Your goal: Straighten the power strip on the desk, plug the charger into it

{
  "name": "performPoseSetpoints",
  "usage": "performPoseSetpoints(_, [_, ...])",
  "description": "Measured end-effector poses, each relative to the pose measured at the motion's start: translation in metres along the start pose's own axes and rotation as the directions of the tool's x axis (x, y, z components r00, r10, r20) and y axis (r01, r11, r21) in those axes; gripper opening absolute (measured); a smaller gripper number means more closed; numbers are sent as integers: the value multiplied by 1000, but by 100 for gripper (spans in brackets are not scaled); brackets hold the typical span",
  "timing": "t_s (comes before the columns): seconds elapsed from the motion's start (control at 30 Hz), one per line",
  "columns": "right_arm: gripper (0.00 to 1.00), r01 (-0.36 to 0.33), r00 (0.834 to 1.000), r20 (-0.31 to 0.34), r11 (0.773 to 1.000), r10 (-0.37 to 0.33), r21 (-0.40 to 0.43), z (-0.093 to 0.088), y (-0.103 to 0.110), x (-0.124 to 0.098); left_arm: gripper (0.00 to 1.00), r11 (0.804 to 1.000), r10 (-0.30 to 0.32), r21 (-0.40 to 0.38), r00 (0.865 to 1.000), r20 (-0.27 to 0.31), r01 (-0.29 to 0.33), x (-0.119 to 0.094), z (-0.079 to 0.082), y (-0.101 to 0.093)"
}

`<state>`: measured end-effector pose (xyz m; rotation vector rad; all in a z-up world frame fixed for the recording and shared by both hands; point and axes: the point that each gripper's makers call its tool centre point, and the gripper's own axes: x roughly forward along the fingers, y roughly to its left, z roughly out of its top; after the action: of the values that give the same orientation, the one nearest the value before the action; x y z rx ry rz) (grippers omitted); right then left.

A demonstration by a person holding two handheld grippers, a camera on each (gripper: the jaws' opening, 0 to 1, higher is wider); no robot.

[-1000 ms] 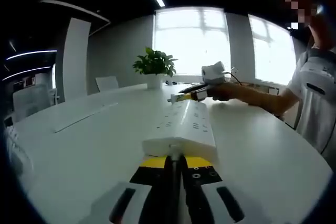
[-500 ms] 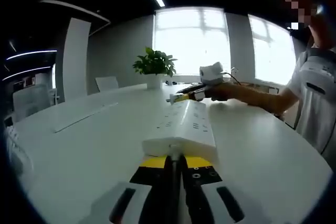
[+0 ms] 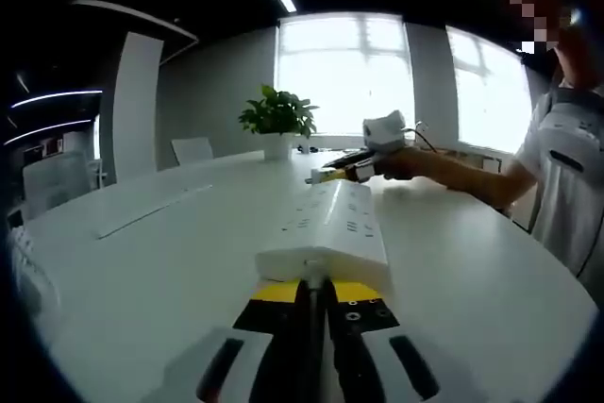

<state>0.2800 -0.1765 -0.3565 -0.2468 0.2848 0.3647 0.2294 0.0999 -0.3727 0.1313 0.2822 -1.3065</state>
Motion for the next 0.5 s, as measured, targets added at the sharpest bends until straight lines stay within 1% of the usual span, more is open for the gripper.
performPoseSetpoints(0.2, [28, -9, 1000, -4, 1000, 9, -9, -2, 3, -8, 13, 1000, 0, 0, 1000, 0, 0, 0, 0, 0])
performPoseSetpoints(0.3, [28, -13, 1000, -11, 1000, 13, -1, -4, 4, -13, 13, 1000, 0, 0, 1000, 0, 0, 0, 0, 0])
performPoseSetpoints(0.5, [28, -11, 1000, -13, 1000, 11, -2, -5, 4, -15, 13, 1000, 0, 0, 1000, 0, 0, -1, 0, 0])
